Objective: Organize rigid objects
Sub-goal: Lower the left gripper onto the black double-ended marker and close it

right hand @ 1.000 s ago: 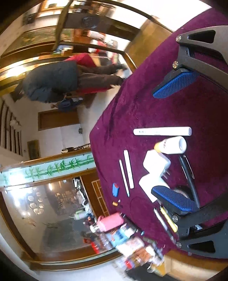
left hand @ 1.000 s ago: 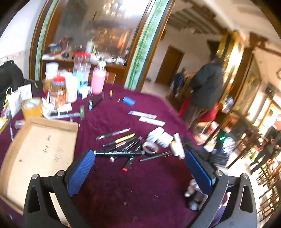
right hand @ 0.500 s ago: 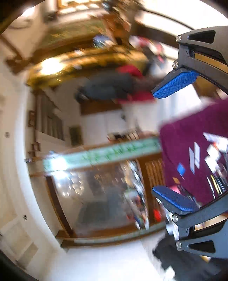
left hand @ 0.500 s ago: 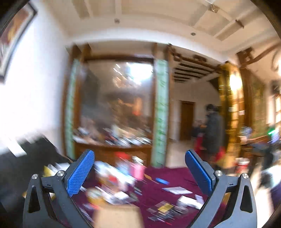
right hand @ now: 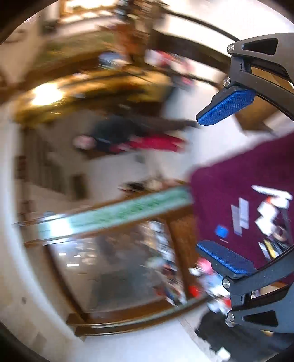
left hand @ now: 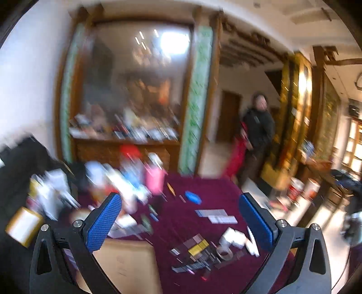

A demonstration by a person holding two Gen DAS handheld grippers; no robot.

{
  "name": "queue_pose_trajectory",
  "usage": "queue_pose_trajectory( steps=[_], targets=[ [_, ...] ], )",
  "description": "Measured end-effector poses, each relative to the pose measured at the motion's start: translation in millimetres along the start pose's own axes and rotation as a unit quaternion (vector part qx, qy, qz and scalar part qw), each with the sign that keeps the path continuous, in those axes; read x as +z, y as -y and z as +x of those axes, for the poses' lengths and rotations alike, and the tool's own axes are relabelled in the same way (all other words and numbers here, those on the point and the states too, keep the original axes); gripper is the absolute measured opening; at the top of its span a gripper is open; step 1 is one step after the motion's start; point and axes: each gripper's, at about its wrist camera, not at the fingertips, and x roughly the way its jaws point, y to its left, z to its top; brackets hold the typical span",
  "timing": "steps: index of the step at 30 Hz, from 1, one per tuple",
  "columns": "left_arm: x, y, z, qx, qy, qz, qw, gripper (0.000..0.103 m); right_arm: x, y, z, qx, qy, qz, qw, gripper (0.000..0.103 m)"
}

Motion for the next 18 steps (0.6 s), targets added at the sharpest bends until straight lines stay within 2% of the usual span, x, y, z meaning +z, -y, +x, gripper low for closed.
queue_pose_trajectory(
  steps=[2, 5, 7, 8, 9, 12, 13, 14, 15, 16, 18],
  targets=[
    [-37.7, 5.6, 51.5, -0.014, -0.048, -0.007, 0.9987, 0.103, -36.2, -1.7, 39.2, 0.017, -0.029, 0.013, 0.999, 0.103],
    [-85.6, 16.5, 113.5, -0.004, -0.114, 0.011, 0.9934, 0.103, -101.7, -6.1, 116.3, 0.045, -0.092, 0.057, 0.993, 0.103],
    [-111.3, 23.9, 149.9, 0.0, -0.155, 0.034, 0.9873, 0.103, -132.9, -4.8, 146.4, 0.05, -0.119, 0.078, 0.989, 0.102],
    [-120.3, 28.2, 161.5, 0.003, -0.169, 0.049, 0.9843, 0.102, -146.6, -5.0, 163.7, 0.051, -0.133, 0.089, 0.986, 0.103],
    [-126.3, 32.4, 171.1, 0.002, -0.182, 0.066, 0.981, 0.095, -160.3, -3.9, 179.6, 0.051, -0.143, 0.099, 0.983, 0.102],
    [-146.0, 50.5, 196.5, -0.013, -0.226, 0.152, 0.962, 0.087, -176.2, 9.4, 198.9, 0.047, -0.142, 0.102, 0.983, 0.102],
    [-155.0, 57.6, 203.2, -0.019, -0.241, 0.187, 0.9521, 0.086, -180.6, 9.5, 202.1, 0.04, -0.134, 0.096, 0.986, 0.102],
    [-159.5, 62.3, 209.3, -0.024, -0.251, 0.208, 0.9452, 0.084, -185.9, 9.6, 204.4, 0.024, -0.126, 0.086, 0.988, 0.102],
    [-163.3, 65.4, 211.1, -0.028, -0.26, 0.225, 0.9387, 0.084, -190.9, 10.7, 213.2, 0.004, -0.151, 0.083, 0.985, 0.102],
    [-168.2, 69.3, 216.2, -0.031, -0.27, 0.246, 0.9302, 0.084, -191.2, 13.3, 216.6, 0.019, -0.159, 0.091, 0.983, 0.102],
    [-178.1, 69.9, 224.6, -0.034, -0.28, 0.267, 0.9213, 0.084, -190.6, 15.6, 216.3, 0.01, -0.154, 0.088, 0.984, 0.102]
  ],
)
